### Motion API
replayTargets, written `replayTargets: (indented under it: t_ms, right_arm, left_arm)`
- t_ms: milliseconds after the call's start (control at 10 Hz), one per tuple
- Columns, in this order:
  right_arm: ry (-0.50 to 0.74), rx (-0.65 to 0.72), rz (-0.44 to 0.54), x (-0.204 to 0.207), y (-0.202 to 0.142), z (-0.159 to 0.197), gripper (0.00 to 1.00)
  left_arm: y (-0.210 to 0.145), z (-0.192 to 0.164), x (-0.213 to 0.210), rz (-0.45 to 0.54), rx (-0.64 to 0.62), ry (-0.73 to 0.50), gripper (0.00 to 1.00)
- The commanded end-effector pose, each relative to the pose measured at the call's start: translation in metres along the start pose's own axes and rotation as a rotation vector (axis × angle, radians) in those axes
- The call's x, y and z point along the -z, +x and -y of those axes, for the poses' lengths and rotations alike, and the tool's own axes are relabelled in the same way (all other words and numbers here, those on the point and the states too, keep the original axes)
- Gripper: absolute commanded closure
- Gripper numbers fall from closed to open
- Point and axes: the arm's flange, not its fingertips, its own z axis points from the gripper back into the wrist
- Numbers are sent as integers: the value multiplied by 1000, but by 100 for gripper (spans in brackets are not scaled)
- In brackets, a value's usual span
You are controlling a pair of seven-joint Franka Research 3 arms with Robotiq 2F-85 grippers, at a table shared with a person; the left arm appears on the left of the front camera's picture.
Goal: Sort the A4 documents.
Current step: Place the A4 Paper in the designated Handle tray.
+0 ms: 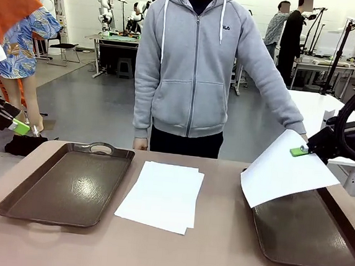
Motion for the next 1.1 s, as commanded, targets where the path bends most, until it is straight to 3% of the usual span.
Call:
replayTargets:
  t_ms: [0, 700, 1000]
  right_arm:
    - [22, -17, -40, -6, -6, 17, 99]
    - [-153, 8, -80, -3, -28, 82, 99]
    - [-301, 43, 68, -14, -29, 88, 99]
  left_arm:
    - [-1, -1, 1, 6, -3, -8, 0]
    - [-1, -1, 1, 6, -3, -8, 0]
    - [-1, -1, 1, 6, -3, -8, 0]
